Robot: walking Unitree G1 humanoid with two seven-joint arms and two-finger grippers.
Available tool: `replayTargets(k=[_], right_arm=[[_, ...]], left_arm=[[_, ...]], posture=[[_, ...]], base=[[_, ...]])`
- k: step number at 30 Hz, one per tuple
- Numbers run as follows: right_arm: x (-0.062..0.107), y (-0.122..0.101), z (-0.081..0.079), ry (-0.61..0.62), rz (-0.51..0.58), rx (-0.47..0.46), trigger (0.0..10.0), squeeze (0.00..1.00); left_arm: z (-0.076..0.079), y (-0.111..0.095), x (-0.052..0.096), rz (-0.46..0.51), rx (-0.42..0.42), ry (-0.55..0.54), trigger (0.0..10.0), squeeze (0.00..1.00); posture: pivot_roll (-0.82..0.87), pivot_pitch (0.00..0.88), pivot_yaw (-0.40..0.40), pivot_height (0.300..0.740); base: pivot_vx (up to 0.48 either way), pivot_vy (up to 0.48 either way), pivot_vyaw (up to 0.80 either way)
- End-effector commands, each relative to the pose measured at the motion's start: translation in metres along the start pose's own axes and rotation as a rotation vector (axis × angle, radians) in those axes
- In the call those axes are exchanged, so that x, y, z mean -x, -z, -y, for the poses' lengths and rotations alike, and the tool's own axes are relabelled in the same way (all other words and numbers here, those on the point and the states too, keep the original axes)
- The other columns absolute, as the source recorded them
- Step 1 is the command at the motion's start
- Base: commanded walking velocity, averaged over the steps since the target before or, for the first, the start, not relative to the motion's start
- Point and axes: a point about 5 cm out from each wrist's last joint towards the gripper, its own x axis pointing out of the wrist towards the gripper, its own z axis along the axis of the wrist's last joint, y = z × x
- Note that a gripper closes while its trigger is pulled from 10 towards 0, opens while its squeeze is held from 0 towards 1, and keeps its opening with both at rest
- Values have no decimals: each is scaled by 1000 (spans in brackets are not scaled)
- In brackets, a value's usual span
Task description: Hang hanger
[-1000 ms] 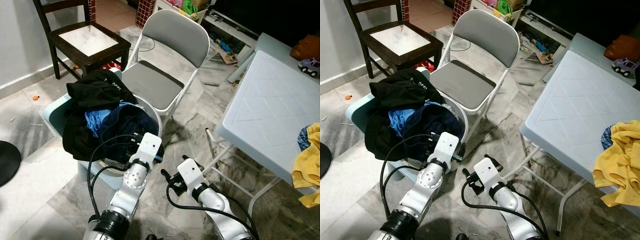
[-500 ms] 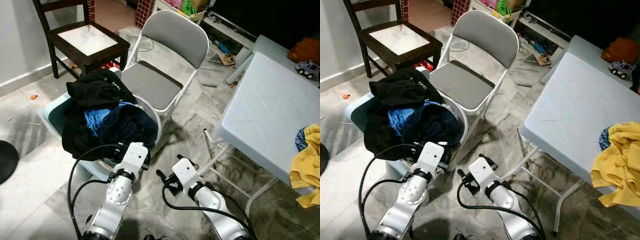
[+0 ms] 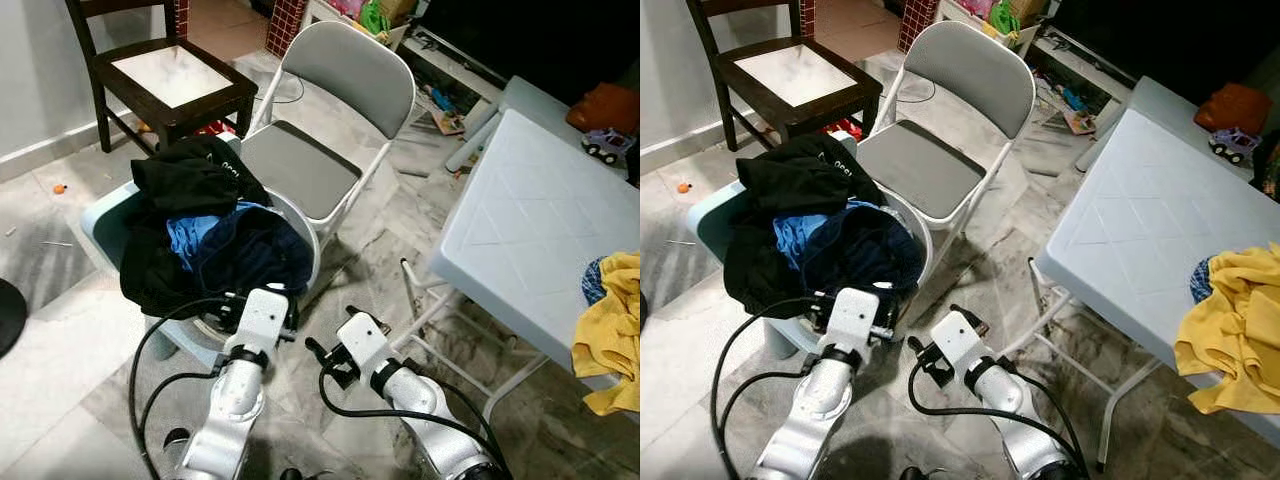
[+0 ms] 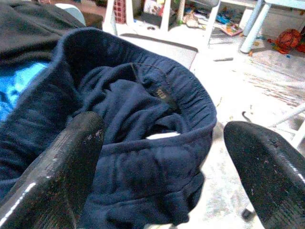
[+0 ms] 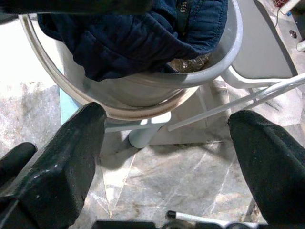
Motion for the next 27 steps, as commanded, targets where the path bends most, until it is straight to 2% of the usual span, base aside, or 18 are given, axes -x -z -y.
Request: replayTargets(k=[1,2,3,11,15,21,27], right_arm=[[7,11,6,18,-46,2,10000,0],[7,12,6,19,-46,2,10000,0],[8,12,6,21,-47,1,10000,0],[7,12,6,24,-50,-4,10000,0],[5,11,4,21,-45,-7,10000,0],[4,10,4,14,-43,-4,10000,0],[3,10,5,18,-44,-6,10000,0]], left_arm=[[15,1,-2,-51,57,4,10000,420],[17,0,-2,-57,66,5,10000,420],[19,0,-3,-66,79,2,10000,0],[22,3,-3,-111,98,-7,10000,0],[26,5,-5,-145,134,-15,10000,0],[35,-1,-9,-135,131,-50,10000,0],[29,11,-16,-194,124,-87,10000,0]], posture=[[164,188,-325,740],[164,188,-325,740],[163,188,-324,740],[164,191,-318,740],[167,192,-320,740],[166,192,-324,740],[164,190,-322,740]], base=[[0,0,0],[0,0,0],[0,0,0],[0,0,0],[0,0,0],[0,0,0],[0,0,0]])
